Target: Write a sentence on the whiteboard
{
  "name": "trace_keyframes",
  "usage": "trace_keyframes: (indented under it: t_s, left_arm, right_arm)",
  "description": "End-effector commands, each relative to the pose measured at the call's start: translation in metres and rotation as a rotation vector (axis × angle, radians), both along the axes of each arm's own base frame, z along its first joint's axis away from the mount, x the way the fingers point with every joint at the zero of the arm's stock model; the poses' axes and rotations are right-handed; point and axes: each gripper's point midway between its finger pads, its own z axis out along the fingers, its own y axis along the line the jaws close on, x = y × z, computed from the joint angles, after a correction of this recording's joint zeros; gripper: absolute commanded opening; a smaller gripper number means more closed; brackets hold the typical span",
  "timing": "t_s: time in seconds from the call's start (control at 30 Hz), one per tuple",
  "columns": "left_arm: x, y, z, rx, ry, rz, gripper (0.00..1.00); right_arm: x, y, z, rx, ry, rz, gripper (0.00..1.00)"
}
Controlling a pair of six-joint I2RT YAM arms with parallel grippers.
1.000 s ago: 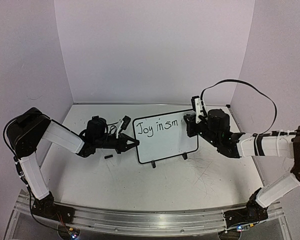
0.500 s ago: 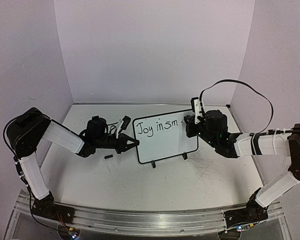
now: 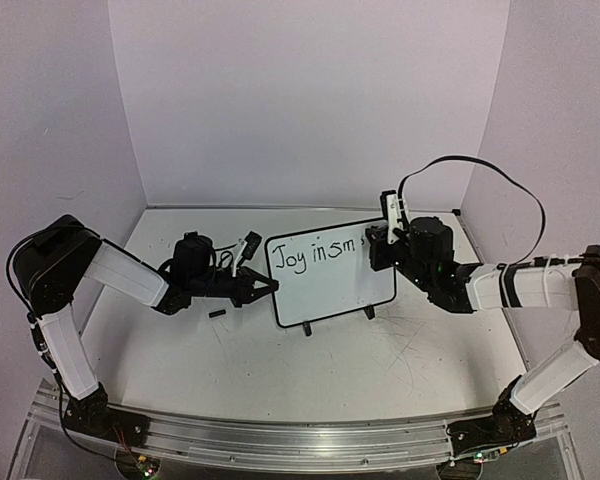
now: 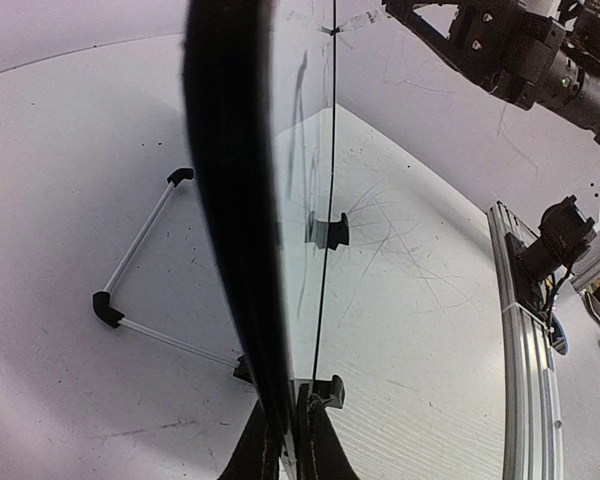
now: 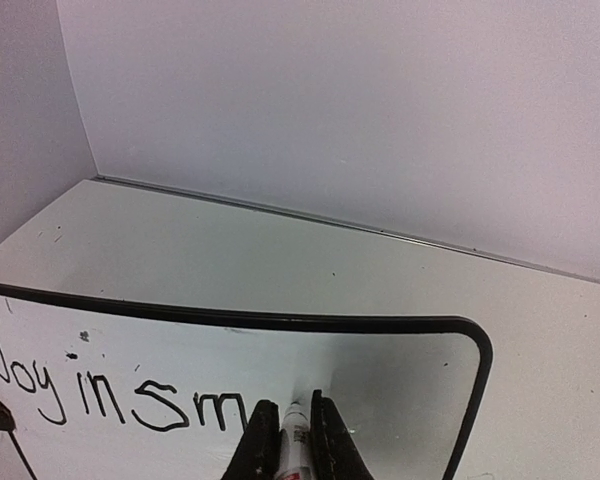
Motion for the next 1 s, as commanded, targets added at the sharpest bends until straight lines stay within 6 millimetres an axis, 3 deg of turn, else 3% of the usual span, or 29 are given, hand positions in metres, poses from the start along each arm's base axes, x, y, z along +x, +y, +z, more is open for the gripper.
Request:
trace_keyframes:
  t_s: [0.0,0.97]
  left_arm:
    - [0.014,0.009,-0.008,0.06,-0.052,0.062,0.0]
    - [0.013,0.009,-0.004,0.053,-0.055,0.061,0.0]
  right_arm:
    - [0.007,0.01,0.022,0.056,-0.044,0.024,0.0]
    - [-0.006,0.01,-0.014,0.033,0.058,0.053,0.0]
